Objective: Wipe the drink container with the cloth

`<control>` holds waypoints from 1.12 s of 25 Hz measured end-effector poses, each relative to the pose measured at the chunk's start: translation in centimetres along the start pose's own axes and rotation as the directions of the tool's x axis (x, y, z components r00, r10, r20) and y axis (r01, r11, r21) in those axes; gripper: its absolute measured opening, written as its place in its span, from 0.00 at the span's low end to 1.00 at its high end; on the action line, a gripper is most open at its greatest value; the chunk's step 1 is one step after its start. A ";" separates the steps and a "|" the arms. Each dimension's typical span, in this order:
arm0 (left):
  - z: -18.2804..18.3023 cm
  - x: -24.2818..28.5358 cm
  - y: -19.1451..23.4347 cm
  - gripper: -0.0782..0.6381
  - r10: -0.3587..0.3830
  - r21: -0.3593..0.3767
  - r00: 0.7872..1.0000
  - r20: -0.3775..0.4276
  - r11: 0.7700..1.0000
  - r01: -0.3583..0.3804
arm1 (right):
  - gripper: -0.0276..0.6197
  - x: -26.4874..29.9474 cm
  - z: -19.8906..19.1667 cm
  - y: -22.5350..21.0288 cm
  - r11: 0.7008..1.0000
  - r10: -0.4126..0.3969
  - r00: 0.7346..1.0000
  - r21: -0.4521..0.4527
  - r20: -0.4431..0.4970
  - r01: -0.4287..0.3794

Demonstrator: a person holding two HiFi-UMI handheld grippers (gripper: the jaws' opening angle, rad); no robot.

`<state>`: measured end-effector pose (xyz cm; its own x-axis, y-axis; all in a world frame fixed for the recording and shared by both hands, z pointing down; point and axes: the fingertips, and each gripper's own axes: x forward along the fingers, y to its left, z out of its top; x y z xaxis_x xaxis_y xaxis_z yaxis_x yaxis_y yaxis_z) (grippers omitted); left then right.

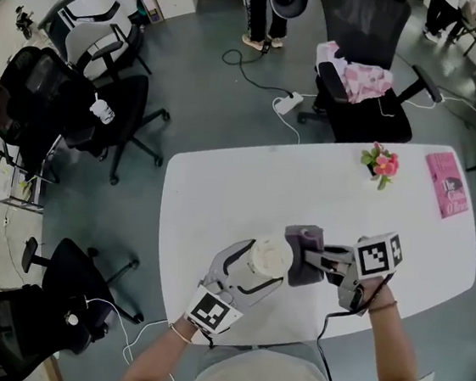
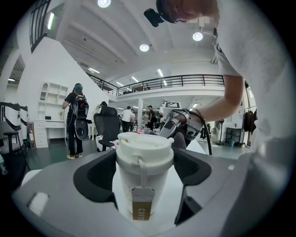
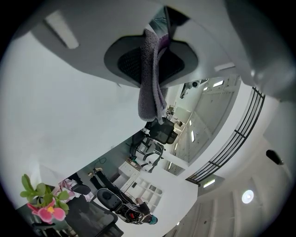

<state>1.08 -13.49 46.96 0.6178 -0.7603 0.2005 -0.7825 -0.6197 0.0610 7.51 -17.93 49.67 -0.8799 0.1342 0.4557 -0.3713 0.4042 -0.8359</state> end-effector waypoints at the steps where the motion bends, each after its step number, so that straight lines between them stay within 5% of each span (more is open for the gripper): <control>1: 0.0 0.0 0.0 0.66 0.001 -0.002 1.000 -0.001 1.000 -0.001 | 0.15 0.1 -0.1 -0.1 1.000 -0.001 1.000 0.002 -0.002 0.001; 28: 0.1 0.0 0.0 0.66 0.011 -0.051 1.000 0.008 0.999 -0.011 | 0.15 3.2 -2.0 -3.8 0.997 -0.072 0.997 0.042 0.030 0.071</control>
<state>1.11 -13.52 46.87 0.6095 -0.7690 0.1929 -0.7922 -0.6005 0.1091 6.72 -17.20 54.95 -0.8592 0.0777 0.5057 -0.4450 0.3741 -0.8136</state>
